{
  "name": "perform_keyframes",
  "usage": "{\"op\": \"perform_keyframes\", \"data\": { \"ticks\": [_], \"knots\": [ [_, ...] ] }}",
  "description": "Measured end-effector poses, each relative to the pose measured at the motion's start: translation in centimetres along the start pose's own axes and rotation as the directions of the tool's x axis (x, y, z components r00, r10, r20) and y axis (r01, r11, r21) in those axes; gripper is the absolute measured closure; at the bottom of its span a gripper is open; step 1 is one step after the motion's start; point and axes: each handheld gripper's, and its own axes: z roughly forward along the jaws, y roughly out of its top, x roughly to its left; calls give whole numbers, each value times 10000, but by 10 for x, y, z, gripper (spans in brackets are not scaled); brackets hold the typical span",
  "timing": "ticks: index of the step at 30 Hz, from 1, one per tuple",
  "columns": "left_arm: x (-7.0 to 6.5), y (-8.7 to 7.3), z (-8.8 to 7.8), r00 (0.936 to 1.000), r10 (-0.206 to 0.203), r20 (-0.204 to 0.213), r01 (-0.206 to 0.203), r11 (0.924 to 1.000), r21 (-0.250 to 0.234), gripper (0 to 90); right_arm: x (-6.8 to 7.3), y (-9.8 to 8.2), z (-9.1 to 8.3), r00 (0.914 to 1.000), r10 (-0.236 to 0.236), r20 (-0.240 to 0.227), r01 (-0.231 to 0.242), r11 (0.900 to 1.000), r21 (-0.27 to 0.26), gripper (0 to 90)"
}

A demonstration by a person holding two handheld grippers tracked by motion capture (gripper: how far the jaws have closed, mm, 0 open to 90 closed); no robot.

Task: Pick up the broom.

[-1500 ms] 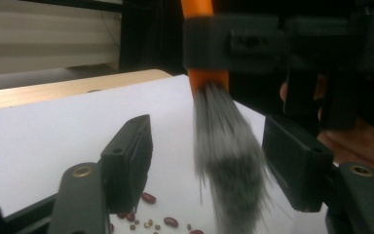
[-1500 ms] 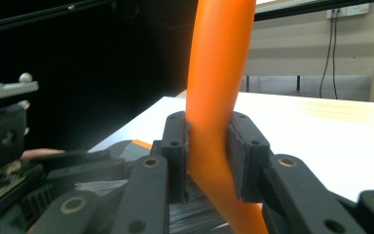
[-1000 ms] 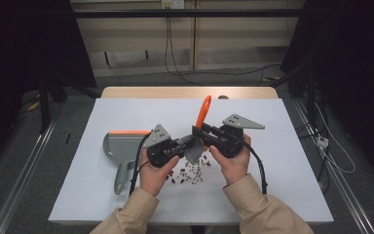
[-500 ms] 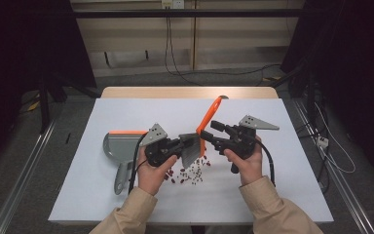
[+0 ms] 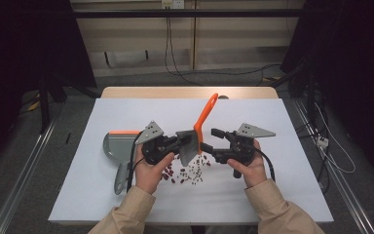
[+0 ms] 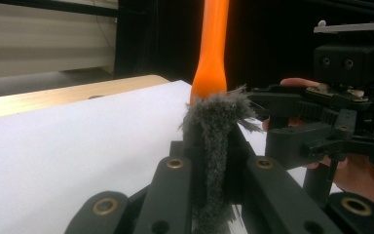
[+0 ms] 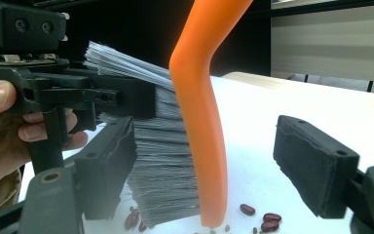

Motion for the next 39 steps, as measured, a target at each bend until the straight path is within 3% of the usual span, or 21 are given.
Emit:
{"op": "perform_keyframes", "data": {
  "ticks": [11,23,34,39],
  "knots": [
    [1,4,-1,10000,-42,9,42,10000,-76,852,-5,-11,7,10000,38,-32,-36,9981,611,229],
    [-7,8,-1,9992,-35,395,39,9999,-98,852,-2,-15,14,9997,86,-235,-74,9986,523,230],
    [-12,10,1,9940,-36,1089,56,9998,-186,852,-1,-15,16,9949,-22,-1007,52,9995,302,259],
    [-14,10,3,9914,-56,1306,94,9996,-285,852,-1,-16,19,9881,72,-1536,-40,9998,208,292]
  ]
}}
